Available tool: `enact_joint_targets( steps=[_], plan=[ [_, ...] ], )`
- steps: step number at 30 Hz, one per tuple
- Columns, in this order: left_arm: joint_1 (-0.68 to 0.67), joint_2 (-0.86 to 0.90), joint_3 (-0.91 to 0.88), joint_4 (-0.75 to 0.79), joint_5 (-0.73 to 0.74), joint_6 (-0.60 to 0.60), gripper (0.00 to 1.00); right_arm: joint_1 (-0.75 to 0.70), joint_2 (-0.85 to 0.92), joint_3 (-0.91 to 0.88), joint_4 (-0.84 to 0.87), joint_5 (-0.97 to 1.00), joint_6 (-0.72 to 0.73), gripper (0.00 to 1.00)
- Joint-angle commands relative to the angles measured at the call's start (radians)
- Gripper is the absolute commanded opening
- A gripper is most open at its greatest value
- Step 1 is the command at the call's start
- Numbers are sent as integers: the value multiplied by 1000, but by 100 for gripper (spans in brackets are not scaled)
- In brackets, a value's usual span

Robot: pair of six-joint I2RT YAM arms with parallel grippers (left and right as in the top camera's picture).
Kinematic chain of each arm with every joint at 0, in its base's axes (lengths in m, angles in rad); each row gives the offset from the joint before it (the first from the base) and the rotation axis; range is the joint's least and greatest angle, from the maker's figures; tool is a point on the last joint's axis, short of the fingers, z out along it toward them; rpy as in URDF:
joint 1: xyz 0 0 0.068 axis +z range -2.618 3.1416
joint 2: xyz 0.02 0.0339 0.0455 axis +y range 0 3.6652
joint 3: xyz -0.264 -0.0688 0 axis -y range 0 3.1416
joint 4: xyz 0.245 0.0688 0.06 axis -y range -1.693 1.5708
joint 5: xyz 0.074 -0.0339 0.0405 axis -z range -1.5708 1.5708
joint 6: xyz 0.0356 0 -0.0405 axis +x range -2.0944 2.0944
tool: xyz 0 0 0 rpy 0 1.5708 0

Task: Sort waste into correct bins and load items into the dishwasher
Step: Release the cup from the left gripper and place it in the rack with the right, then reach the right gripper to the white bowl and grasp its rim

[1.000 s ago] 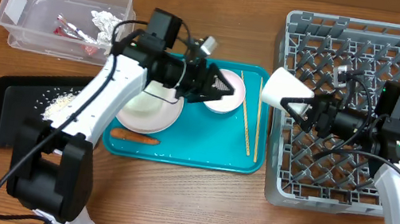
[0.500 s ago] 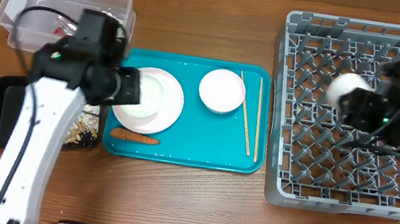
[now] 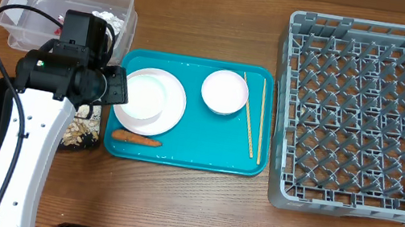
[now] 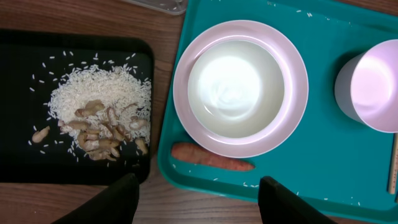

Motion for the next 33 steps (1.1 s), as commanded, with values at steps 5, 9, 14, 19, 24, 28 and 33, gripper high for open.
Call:
enact_joint_targets(
  steps=[5, 9, 14, 19, 24, 28, 33],
  plan=[
    [3, -10, 6, 1, -9, -7, 65, -63, 135, 30, 0, 67, 88, 39],
    [3, -9, 6, 8, -9, -8, 65, -65, 173, 29, -6, 51, 87, 40],
    [3, -9, 6, 9, -5, -8, 65, -65, 212, 29, -4, 44, 87, 40],
    [3, -9, 6, 9, -5, -8, 66, -65, 246, 28, -12, 12, 87, 65],
    [3, -9, 6, 8, -5, -8, 68, -65, 244, 30, 16, -106, 87, 88],
    [3, -9, 6, 5, -5, -7, 73, -61, 219, 54, 15, -184, 84, 88],
    [3, -9, 6, 6, -5, -8, 75, -6, 137, 125, 8, -351, 32, 84]
  ],
)
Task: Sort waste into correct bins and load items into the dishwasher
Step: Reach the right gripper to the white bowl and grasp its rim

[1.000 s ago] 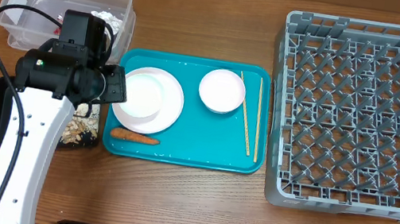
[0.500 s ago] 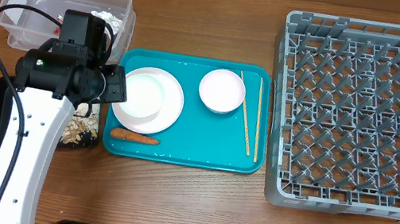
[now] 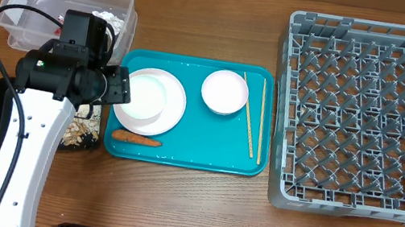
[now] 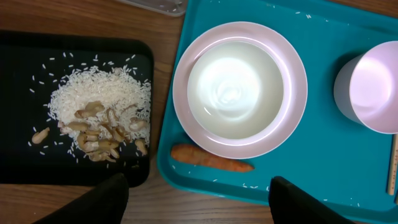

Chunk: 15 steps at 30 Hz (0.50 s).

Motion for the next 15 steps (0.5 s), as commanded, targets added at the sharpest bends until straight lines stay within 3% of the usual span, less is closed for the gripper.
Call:
enact_joint_targets(
  steps=[1, 9, 15],
  plan=[
    [3, -9, 6, 2, -5, -7, 75, 70, -117, 94, 3, -190, -53, 84],
    [3, -8, 6, 1, -5, -10, 78, 454, -203, 114, 14, -222, -156, 84],
    [3, -8, 3, 0, -6, -10, 78, 827, -140, 108, 53, -43, -156, 84]
  ],
)
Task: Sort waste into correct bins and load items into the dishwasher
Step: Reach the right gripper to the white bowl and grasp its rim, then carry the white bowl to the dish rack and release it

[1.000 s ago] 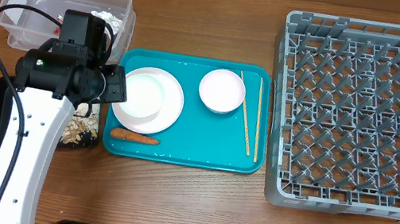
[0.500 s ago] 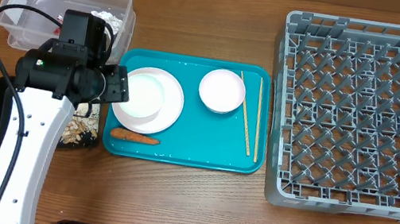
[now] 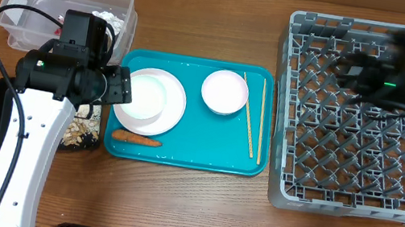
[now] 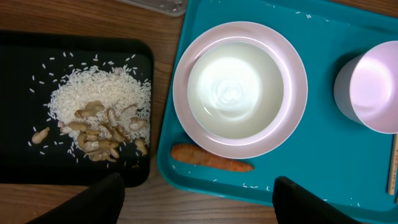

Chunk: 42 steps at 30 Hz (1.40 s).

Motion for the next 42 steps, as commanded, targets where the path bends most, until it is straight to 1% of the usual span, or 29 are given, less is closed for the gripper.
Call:
enact_joint_targets(
  steps=[1, 7, 9, 11, 14, 15, 16, 17, 19, 23, 25, 27, 29, 31, 33, 38, 42],
  plan=[
    [3, -8, 3, 0, -6, -10, 78, 162, 55, 5, 22, 133, -23, 84],
    [3, -8, 3, -4, -10, -10, 79, 389, 220, 4, 85, 232, -10, 84],
    [3, -8, 3, -4, -10, -10, 79, 447, 317, 4, 114, 341, 78, 83],
    [3, -8, 3, -3, -10, -10, 79, 467, 395, 4, 135, 389, 145, 82],
    [3, -8, 3, -3, -10, -10, 79, 467, 472, 4, 151, 377, 186, 77],
    [3, -8, 3, -3, -10, -10, 79, 467, 489, 4, 154, 360, 189, 75],
    [3, -8, 3, -3, -10, -10, 79, 467, 523, 4, 164, 323, 189, 68],
    [3, -8, 3, -3, -10, -10, 80, 467, 531, 4, 166, 317, 189, 65],
    [3, -8, 3, -3, -10, -10, 79, 467, 541, 3, 171, 313, 189, 52],
    [3, -8, 2, -3, -10, -10, 80, 467, 543, -6, 176, 313, 190, 32],
    [3, -8, 2, -3, -10, -10, 80, 467, 543, -6, 171, 314, 193, 30],
    [3, -8, 2, -3, -10, -10, 80, 467, 543, -6, 169, 313, 200, 24],
    [3, -8, 1, -3, -9, -10, 80, 467, 543, -6, 167, 312, 201, 16],
    [3, -8, 1, -3, -10, -10, 80, 467, 543, -6, 168, 312, 201, 11],
    [3, -8, 1, -3, -9, -10, 80, 467, 543, -6, 167, 309, 201, 4],
    [3, -8, 1, -3, -9, -10, 80, 467, 537, -1, 150, 310, 200, 4],
    [3, -8, 1, -5, -9, -10, 80, 455, 477, 50, 93, 319, 184, 4]
  ],
)
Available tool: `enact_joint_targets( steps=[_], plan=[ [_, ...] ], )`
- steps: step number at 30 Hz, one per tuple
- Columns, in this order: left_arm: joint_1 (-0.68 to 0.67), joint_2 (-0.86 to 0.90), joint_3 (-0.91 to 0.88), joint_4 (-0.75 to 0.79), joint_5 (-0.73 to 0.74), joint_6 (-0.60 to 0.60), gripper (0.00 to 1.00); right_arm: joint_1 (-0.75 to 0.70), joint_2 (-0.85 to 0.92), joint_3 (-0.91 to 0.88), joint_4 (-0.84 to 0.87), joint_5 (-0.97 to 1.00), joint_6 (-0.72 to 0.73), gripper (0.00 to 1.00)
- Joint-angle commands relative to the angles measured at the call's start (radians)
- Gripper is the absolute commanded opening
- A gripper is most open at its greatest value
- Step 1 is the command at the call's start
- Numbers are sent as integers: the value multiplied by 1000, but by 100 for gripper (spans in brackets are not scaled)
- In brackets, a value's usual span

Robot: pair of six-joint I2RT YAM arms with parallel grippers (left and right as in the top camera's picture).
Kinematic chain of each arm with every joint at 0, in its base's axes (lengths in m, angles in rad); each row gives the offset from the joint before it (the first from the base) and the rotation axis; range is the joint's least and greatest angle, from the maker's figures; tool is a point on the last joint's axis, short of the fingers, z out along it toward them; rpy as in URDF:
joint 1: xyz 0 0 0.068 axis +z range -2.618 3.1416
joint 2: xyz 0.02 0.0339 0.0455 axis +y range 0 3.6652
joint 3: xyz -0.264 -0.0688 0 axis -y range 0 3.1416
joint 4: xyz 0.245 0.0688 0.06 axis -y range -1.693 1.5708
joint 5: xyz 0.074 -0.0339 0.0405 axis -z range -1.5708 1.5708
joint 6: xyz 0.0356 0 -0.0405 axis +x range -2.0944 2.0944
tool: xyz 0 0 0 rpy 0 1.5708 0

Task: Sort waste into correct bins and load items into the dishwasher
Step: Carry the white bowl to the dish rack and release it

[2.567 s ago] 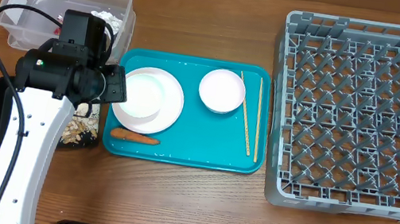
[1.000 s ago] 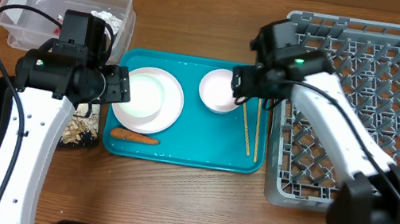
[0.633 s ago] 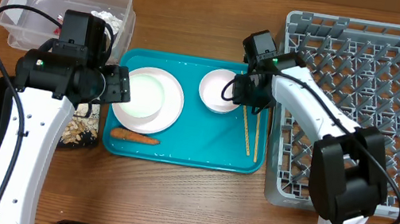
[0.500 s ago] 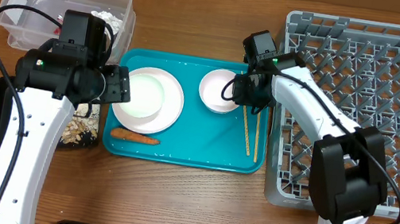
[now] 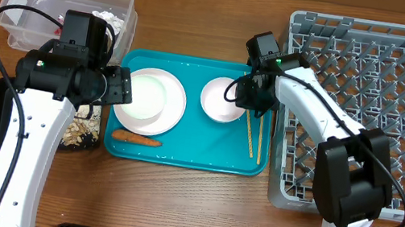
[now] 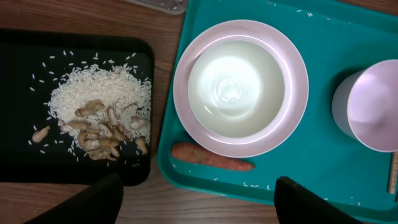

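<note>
On the teal tray (image 5: 198, 141) a white plate with a bowl on it (image 6: 240, 87) lies at the left. A carrot (image 6: 211, 158) lies in front of the plate. Further right are a small white bowl (image 5: 223, 102) and a pair of chopsticks (image 5: 251, 133). My left gripper (image 6: 199, 183) hangs open over the tray's front left edge, holding nothing. My right gripper (image 5: 246, 96) is at the small bowl's right rim, above the chopsticks' far end. How its jaws stand is hidden.
A grey dish rack (image 5: 365, 115) fills the right side, with a white cup at its far right edge. A clear bin with scraps stands at the back left. A black tray of rice and peanuts (image 6: 74, 112) lies left of the teal tray.
My right arm was over the back of the rack; now its gripper is at the small bowl on the tray. The bowl has shifted slightly toward the front. The left arm is unchanged.
First my right arm barely showed at the rack's right edge, then it was there beside a white cup. Then it stood over the rack's back, and now it is at the tray with the cup left in the rack. My left gripper opened a little wider early on.
</note>
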Motion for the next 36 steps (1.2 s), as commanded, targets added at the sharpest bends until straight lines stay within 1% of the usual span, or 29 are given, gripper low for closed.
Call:
enact_joint_targets(
  steps=[1, 6, 8, 11, 14, 15, 18, 20, 22, 24, 28, 36],
  plan=[
    [3, -8, 1, 0, -9, -10, 80, -17, -91, 68, -33, 26, -11, 4],
    [3, -8, 1, 2, -10, -10, 80, -43, -271, 190, -69, 123, -65, 4],
    [3, -8, 1, 2, -9, -10, 80, -56, -347, 220, -68, 224, -68, 4],
    [3, -8, 1, 2, -10, -10, 80, -87, -453, 223, -49, 447, -89, 4],
    [3, -8, 1, 5, -10, -9, 80, -137, -498, 223, -47, 706, -90, 4],
    [3, -8, 1, 8, -10, -9, 80, -176, -500, 222, -48, 845, -90, 4],
    [3, -8, 1, 10, -10, -10, 80, -275, -491, 203, -18, 1107, -75, 4],
    [3, -8, 1, 10, -10, -10, 80, -342, -476, 192, 10, 1249, -26, 4],
    [3, -8, 1, 10, -10, -10, 80, -406, -455, 185, 37, 1351, -7, 4],
    [3, -8, 1, 10, -10, -10, 80, -471, -423, 185, 51, 1395, -5, 4],
    [3, -8, 1, 10, -9, -10, 80, -583, -335, 182, 60, 1400, 2, 4],
    [3, -8, 1, 10, -9, -10, 81, -685, -143, 127, 88, 1415, 2, 4]
  ],
)
